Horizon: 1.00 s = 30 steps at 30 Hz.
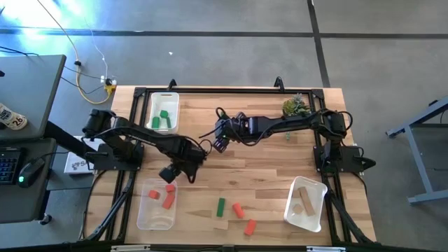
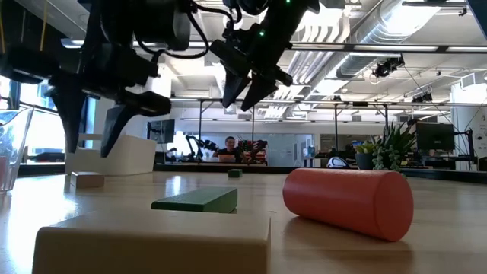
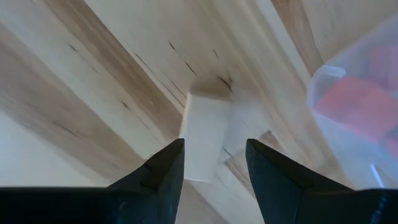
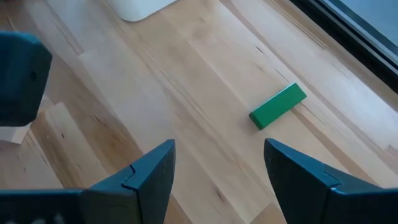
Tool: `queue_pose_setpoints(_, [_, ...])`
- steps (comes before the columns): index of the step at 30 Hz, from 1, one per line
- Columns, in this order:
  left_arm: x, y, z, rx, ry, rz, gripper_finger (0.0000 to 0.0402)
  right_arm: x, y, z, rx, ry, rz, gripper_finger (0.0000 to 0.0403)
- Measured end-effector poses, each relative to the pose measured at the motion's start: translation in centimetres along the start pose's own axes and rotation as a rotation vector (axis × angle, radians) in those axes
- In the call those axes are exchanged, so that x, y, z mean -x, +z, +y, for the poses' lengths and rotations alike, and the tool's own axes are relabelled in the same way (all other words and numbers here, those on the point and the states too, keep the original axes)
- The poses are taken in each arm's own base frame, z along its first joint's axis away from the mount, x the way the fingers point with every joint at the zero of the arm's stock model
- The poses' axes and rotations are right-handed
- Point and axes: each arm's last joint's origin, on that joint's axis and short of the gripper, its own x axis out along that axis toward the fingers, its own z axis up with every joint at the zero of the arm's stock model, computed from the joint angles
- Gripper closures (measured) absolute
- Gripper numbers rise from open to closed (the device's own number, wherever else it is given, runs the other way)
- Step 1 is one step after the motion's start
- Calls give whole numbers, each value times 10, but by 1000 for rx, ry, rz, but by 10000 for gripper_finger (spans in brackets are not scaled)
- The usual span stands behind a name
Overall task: Sort & place blocks by color
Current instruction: Put the brown block into the bottom white bin
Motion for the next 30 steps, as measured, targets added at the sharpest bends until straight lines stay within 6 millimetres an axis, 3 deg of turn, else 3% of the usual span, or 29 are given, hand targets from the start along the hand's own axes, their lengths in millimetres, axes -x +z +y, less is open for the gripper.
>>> queue_pose_setpoints(6, [-13,3,-1,-1,-37,57,217,1,0,1,-3,10,4,171])
queue_pose_setpoints(14, [-20,8,1,9,55,96,179,1,-2,0,8,16,30,171])
queue_pose_setpoints(20, [-22,11,2,25,64,77,177,1,-3,0,12,12,38,171])
queue_pose_setpoints(30, [-43,14,6,45,1,146,179,1,-7,-2,28,-8,74,171])
